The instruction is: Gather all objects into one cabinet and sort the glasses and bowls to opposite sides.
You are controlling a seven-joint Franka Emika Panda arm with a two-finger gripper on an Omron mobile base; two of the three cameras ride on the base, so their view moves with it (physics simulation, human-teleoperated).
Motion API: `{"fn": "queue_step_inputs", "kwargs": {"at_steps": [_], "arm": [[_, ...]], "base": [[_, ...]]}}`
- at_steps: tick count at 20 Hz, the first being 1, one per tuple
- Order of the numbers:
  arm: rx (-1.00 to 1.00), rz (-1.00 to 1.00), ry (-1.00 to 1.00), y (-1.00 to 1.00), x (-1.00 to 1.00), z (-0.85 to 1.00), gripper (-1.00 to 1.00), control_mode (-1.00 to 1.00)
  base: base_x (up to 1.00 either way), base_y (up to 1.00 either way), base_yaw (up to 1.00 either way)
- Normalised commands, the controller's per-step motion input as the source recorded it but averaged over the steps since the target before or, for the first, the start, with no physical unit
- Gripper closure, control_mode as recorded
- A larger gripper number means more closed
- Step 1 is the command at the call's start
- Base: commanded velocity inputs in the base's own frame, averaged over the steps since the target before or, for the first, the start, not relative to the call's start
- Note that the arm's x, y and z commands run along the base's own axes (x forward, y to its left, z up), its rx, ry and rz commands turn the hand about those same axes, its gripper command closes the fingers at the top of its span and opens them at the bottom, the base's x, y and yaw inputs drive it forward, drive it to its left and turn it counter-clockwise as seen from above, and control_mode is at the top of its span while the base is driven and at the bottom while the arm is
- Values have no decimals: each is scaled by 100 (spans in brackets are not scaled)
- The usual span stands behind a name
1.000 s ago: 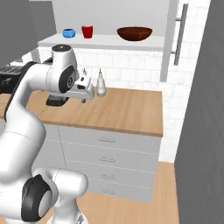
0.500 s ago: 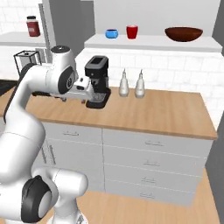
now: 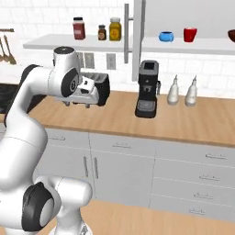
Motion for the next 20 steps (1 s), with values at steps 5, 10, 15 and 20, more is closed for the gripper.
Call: {"fn": "queue_step_inputs", "kwargs": {"at_steps": [5,10,15,20], "arm": [[0,0,0,0,0,0,-100,100],[0,0,0,0,0,0,-100,100],[0,0,0,0,0,0,-100,100],[0,0,0,0,0,0,-100,100]], "base": [[-4,100,0],[-8,100,0],[-7,100,0],[-10,100,0]]}}
